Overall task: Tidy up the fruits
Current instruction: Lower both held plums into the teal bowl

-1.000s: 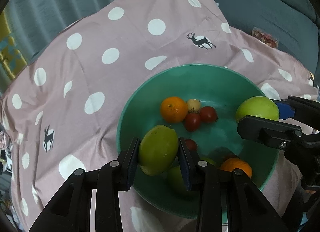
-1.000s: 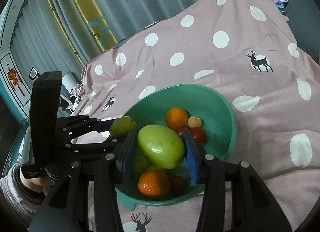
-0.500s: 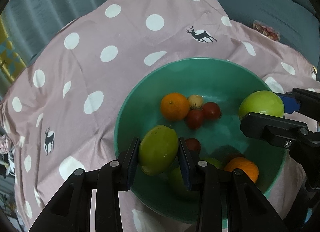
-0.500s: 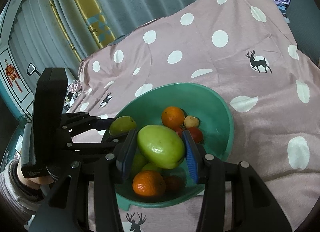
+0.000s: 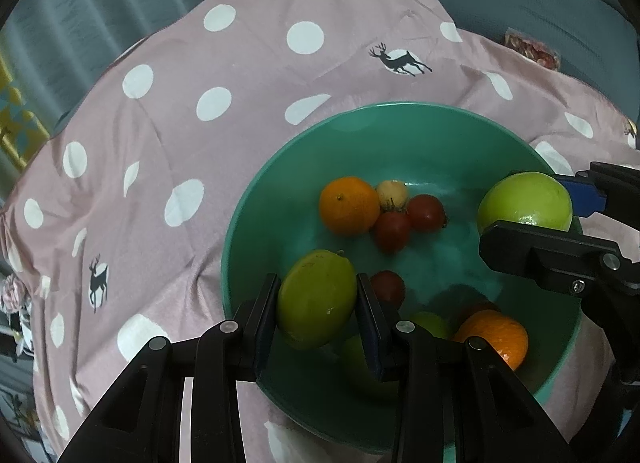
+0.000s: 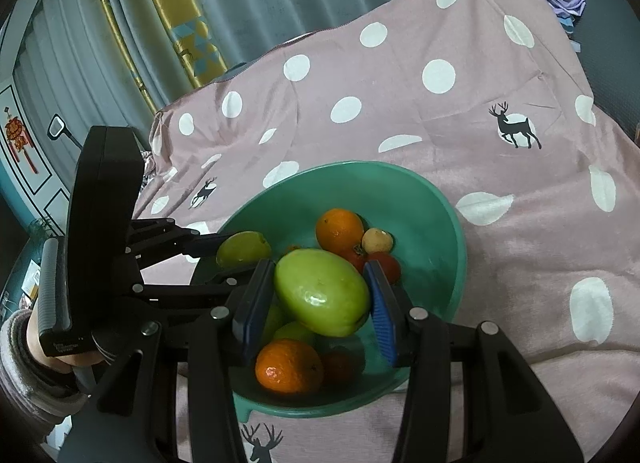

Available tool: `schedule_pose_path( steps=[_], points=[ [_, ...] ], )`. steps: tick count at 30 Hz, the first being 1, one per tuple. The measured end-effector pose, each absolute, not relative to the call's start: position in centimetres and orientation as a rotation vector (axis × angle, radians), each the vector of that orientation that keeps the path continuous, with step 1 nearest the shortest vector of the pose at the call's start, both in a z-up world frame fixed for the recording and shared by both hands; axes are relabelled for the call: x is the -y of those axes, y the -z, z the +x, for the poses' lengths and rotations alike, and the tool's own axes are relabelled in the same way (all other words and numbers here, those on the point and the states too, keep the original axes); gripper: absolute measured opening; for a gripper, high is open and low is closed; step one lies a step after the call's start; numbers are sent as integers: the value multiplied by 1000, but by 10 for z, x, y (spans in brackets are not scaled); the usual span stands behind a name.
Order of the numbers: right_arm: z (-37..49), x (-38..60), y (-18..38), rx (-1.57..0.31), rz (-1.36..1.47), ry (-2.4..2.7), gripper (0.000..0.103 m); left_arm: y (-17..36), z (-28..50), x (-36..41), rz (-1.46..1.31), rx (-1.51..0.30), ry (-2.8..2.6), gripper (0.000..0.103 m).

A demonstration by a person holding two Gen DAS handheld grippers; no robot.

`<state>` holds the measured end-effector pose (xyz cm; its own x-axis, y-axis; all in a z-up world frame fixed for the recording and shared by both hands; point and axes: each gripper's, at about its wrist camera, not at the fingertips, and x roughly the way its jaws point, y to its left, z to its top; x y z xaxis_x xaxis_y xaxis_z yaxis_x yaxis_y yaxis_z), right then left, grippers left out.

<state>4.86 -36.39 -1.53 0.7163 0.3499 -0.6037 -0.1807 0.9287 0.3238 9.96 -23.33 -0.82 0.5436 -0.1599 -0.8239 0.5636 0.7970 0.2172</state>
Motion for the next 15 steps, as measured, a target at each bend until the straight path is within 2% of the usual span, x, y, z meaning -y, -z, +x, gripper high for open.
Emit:
schedule_pose_path(
  steps=[15],
  points=[
    [54, 361, 18, -739, 212, -277, 46, 13, 103, 238, 527, -912, 452, 37]
  ],
)
